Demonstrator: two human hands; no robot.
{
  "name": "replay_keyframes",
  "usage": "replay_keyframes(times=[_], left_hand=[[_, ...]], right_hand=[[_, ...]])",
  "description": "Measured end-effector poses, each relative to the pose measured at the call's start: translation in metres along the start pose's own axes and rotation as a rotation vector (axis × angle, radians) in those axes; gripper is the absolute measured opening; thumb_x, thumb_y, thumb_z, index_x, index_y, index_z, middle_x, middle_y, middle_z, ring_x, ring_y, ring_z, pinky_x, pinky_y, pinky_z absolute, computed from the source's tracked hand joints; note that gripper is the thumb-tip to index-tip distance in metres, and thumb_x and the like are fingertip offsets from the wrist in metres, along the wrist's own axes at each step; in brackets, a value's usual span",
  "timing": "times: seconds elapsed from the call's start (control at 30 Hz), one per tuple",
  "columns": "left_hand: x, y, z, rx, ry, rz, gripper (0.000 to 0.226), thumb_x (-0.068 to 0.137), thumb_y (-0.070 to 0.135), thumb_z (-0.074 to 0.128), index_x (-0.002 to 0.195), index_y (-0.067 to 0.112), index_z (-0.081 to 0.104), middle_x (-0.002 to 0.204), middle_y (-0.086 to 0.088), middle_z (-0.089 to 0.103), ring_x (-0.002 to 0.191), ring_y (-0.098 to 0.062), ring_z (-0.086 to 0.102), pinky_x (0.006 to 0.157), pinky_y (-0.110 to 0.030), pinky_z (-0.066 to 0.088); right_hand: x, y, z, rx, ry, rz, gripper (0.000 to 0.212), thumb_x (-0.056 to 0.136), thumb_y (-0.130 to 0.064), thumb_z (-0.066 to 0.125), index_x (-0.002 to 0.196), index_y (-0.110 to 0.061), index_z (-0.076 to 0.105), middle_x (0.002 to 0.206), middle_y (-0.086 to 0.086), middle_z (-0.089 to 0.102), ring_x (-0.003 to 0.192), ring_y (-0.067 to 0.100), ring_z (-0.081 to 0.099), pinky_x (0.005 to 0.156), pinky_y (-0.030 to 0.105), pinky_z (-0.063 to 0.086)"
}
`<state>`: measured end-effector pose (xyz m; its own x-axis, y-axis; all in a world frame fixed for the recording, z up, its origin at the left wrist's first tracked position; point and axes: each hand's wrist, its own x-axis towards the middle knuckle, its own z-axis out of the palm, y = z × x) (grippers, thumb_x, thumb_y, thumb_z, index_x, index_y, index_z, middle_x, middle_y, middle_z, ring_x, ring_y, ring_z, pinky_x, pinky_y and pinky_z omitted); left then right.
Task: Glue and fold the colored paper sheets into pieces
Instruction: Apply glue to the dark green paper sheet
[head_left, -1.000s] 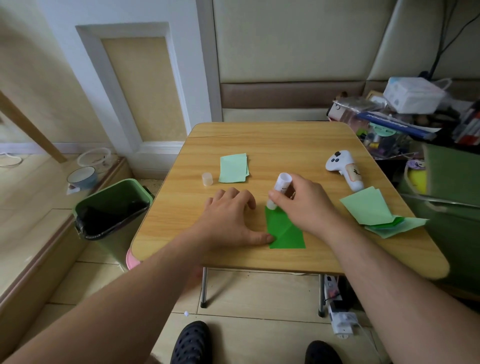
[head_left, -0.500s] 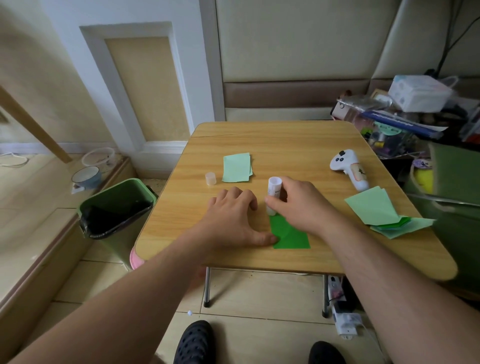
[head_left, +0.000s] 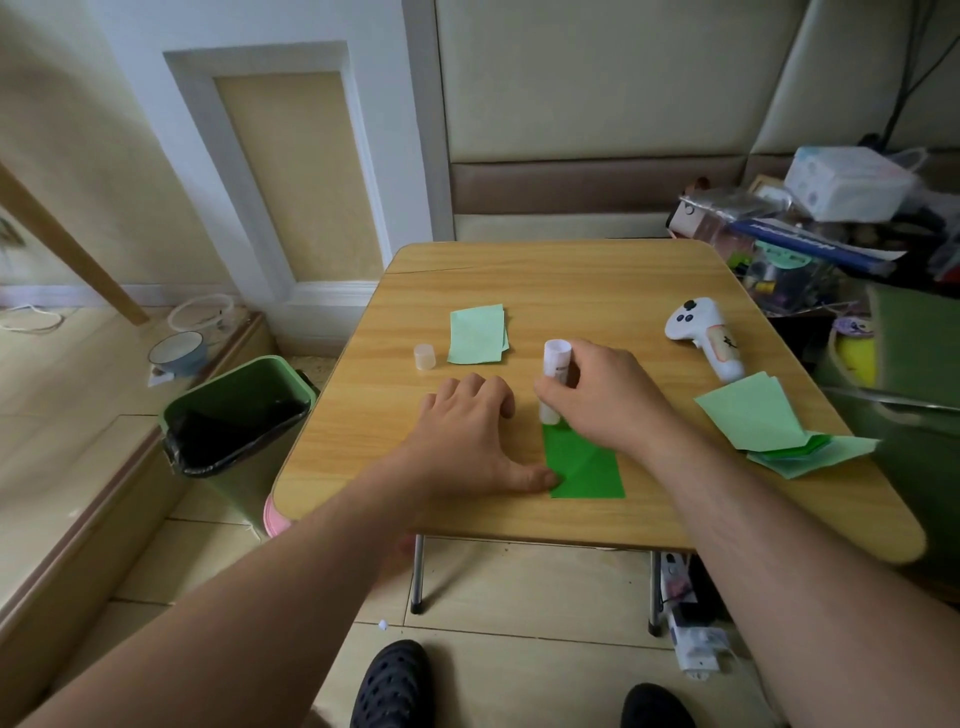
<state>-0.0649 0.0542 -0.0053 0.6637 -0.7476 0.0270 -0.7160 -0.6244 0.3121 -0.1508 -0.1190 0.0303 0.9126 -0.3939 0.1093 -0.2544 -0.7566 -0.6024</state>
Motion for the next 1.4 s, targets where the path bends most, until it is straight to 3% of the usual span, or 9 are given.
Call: replay_keyframes(times=[0.1,0.33,0.53,0.67,0.93,1.13,1.27,1.4], left_hand=[[0.000,-0.001,0.002,-0.008,0.005,-0.003,0.084,0.047,0.095,0.058,0.103,0.036,0.040,0.111,0.012,0.042,0.106,-0.016,0.038,0.093,-0.035,0.032],[0.000,-0.001,0.001,-0.009,0.001,0.006,0.081,0.051,0.093,0.062,0.105,0.036,0.040,0.112,0.012,0.041,0.107,-0.017,0.038,0.094,-0.035,0.031],[-0.001,0.001,0.000,-0.007,-0.006,-0.003,0.082,0.048,0.094,0.057,0.103,0.036,0.039,0.111,0.012,0.040,0.108,-0.016,0.036,0.096,-0.035,0.032],[-0.001,0.002,0.000,-0.004,0.000,-0.006,0.084,0.045,0.095,0.053,0.104,0.036,0.040,0.111,0.012,0.040,0.108,-0.015,0.036,0.095,-0.036,0.032],[0.002,0.002,0.004,-0.026,0.028,-0.049,0.078,0.053,0.096,0.045,0.102,0.035,0.040,0.110,0.012,0.043,0.109,-0.018,0.040,0.093,-0.036,0.029],[0.001,0.004,0.009,0.051,0.071,-0.036,0.082,0.052,0.099,0.048,0.101,0.035,0.037,0.109,0.012,0.041,0.106,-0.016,0.039,0.093,-0.036,0.033],[0.001,0.002,0.007,0.043,0.058,-0.020,0.083,0.050,0.099,0.049,0.103,0.037,0.037,0.111,0.012,0.041,0.108,-0.016,0.039,0.094,-0.036,0.032],[0.001,0.001,0.005,0.037,0.031,-0.006,0.085,0.049,0.100,0.048,0.107,0.038,0.038,0.115,0.012,0.041,0.110,-0.017,0.038,0.097,-0.037,0.032]], right_hand=[[-0.003,0.001,0.001,-0.031,-0.067,-0.009,0.019,0.093,-0.045,0.062,0.093,-0.026,0.057,0.087,-0.010,0.064,0.078,0.007,0.059,0.065,0.034,0.047],[-0.010,0.009,-0.003,-0.019,-0.058,-0.095,0.025,0.098,-0.045,0.063,0.096,-0.022,0.057,0.086,-0.007,0.063,0.077,0.014,0.057,0.071,0.040,0.048],[-0.021,0.008,-0.011,-0.011,-0.157,-0.108,0.017,0.097,-0.045,0.066,0.095,-0.030,0.059,0.089,-0.008,0.064,0.078,0.010,0.058,0.068,0.029,0.044],[-0.027,0.008,-0.015,-0.004,-0.210,-0.070,0.022,0.095,-0.047,0.068,0.088,-0.029,0.057,0.084,-0.009,0.062,0.072,0.008,0.054,0.064,0.030,0.042],[-0.024,0.011,-0.014,0.061,0.076,-0.002,0.024,0.098,-0.048,0.062,0.096,-0.024,0.059,0.087,-0.008,0.064,0.081,0.013,0.060,0.070,0.037,0.049],[-0.024,0.007,-0.004,-0.032,-0.073,-0.044,0.025,0.098,-0.052,0.061,0.102,-0.028,0.056,0.091,-0.010,0.063,0.084,0.013,0.060,0.071,0.037,0.049],[-0.023,0.013,-0.016,-0.102,-0.081,-0.019,0.024,0.097,-0.053,0.061,0.107,-0.031,0.056,0.093,-0.011,0.063,0.085,0.012,0.061,0.075,0.039,0.053],[-0.025,0.025,-0.030,-0.134,-0.074,0.018,0.020,0.095,-0.050,0.060,0.097,-0.030,0.057,0.090,-0.010,0.065,0.082,0.012,0.061,0.076,0.043,0.055]])
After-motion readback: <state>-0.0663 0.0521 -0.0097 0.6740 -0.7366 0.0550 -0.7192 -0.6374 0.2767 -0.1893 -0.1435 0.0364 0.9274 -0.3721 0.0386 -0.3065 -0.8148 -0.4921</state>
